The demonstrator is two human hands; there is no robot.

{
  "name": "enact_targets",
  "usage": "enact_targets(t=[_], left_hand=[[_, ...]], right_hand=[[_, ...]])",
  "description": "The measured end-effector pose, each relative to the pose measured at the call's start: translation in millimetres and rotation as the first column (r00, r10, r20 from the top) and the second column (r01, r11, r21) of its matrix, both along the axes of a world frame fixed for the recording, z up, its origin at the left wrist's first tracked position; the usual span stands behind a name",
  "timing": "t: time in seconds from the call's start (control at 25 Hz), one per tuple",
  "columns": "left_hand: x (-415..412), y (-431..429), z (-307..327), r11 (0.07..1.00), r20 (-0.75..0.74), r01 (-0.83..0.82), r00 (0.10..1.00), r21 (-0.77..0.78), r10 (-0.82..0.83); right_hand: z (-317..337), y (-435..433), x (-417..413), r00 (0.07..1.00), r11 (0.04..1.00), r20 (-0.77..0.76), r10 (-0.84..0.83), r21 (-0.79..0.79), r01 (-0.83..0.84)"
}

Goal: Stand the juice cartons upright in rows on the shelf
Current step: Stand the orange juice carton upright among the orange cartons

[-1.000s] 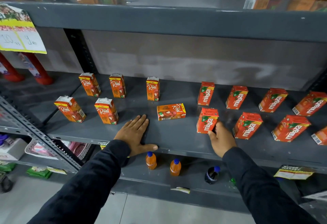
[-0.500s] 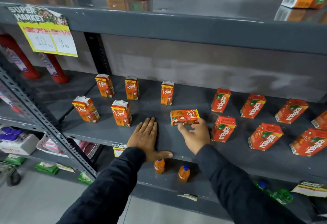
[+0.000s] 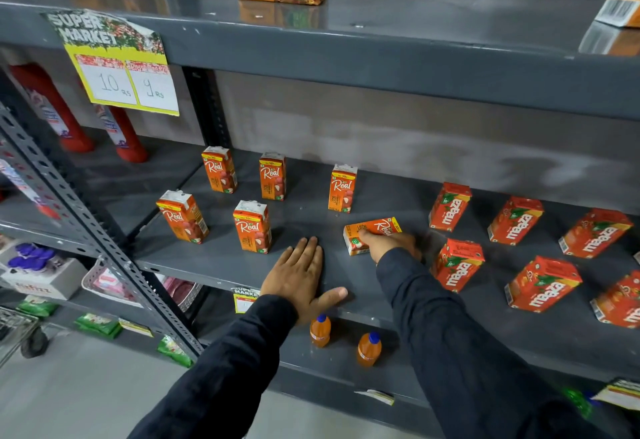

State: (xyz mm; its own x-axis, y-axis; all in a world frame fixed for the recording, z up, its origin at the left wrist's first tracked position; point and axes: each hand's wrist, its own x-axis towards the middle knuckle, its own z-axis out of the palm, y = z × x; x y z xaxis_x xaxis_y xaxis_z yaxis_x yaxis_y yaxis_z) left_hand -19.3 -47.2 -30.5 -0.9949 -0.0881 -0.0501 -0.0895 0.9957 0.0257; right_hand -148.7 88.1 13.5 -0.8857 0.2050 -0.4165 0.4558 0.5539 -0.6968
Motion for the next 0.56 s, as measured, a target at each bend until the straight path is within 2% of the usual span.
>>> enact_targets(t=[0.16,0.32,0.4,0.48,0.56], left_hand=[[-1.2,0.4,0.6,1.000,-0.014,-0.011,1.000,-0.002,0.011],[-0.4,1.2,0.8,1.000,-0.003,-0.019,1.000,-0.024,0.019],[-1.0,1.3,0.2,0.999,0.006,-0.022,1.000,-0.029,0.023],[-1.7,1.3,-0.3,0.999,0.011,-0.025,1.000,-0.029,0.026],[-2.2,1.0,-1.5,0.999,0.011,-0.026,1.000,-0.036,0.027]], right_hand=[[0.6,1.4,4.5,0.998,0.999,-0.047,0.031,-0.029,-0.032],[-6.3,1.3,20.9,0.973,0.938,-0.232,0.018,-0.333,-0.097],[-13.6,9.0,33.6,0.935,0.927,-0.345,0.080,-0.319,-0.197],[-20.4,20.3,43.7,0.874,0.932,-0.454,0.174,-0.210,-0.295],[-26.3,30.0,50.3,0.833,0.918,-0.489,0.258,-0.145,-0.370]])
